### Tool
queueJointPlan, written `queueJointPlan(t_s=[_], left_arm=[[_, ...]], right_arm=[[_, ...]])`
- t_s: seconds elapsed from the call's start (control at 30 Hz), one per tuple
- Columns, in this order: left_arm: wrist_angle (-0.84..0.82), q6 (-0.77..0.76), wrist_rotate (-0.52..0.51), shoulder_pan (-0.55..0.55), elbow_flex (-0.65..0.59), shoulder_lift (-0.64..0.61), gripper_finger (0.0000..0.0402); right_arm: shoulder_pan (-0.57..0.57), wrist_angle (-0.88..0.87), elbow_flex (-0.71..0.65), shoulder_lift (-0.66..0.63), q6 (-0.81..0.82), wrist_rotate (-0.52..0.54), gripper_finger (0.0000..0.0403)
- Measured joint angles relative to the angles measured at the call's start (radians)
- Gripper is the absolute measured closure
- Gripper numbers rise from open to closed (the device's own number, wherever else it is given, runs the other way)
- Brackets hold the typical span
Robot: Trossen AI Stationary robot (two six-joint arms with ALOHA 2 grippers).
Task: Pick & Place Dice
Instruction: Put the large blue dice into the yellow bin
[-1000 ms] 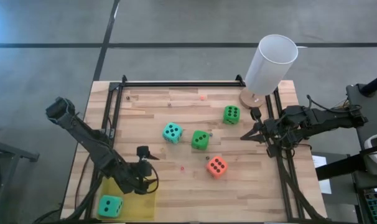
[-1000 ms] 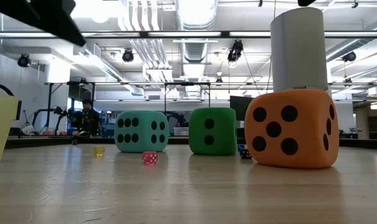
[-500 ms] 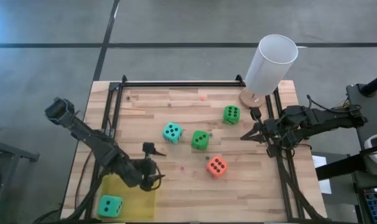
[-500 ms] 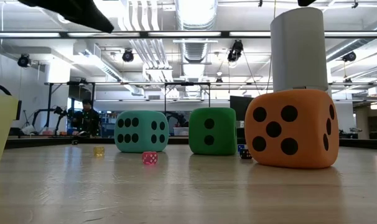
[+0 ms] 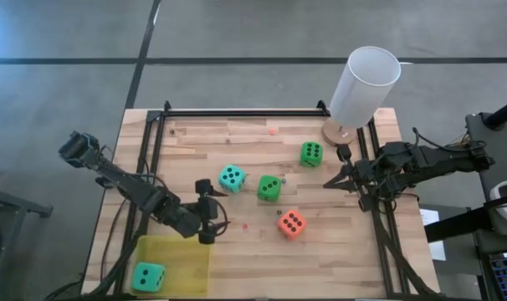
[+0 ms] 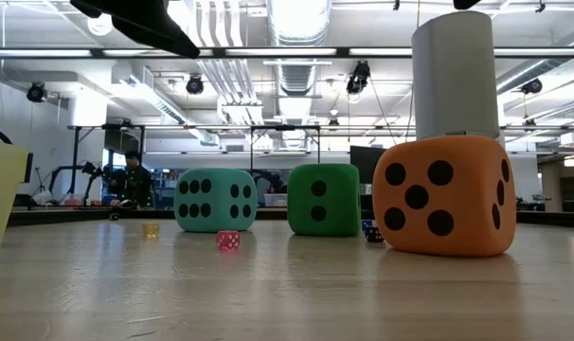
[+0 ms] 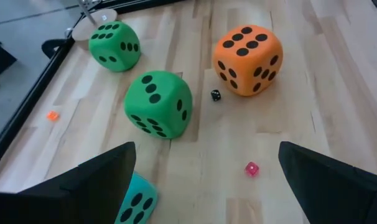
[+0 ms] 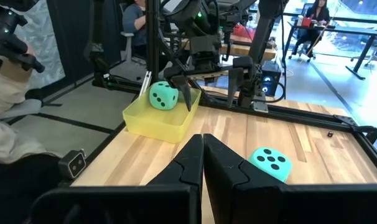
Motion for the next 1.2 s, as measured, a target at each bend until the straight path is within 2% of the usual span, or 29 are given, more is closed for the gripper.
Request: queueJointPlan(t_s=[0.17,0.33,0.4,0.73,0.9,1.2], left_arm=[[0.002,-0.006,0.0,0.0,0.0,0.0,0.0006],[0.003,-0.006,0.0,0.002,0.003,0.0,0.0006],[0.006,-0.006,0.0,0.004,0.003,0.0,0.0008],[0.008,-0.033,0.005,0.003,0.004,0.0,0.0009],[0.009,-0.036,0.016,0.002,0.006,0.0,0.0011],[0.011,-0.059,0.016,0.002,0.006,0.0,0.0011]], right_arm=[[0.0,0.003,-0.016,0.018,-0.046,0.015,0.0394],[-0.012,0.001,-0.028,0.122,0.059,0.209,0.0394],[-0.034,0.002,-0.013,0.182,0.073,0.246,0.0394],[-0.14,0.0,0.091,0.485,0.084,0.221,0.0394],[-0.2,0.003,0.136,0.606,0.087,0.128,0.0394],[-0.222,0.088,0.233,0.857,0.039,0.12,0.0394]])
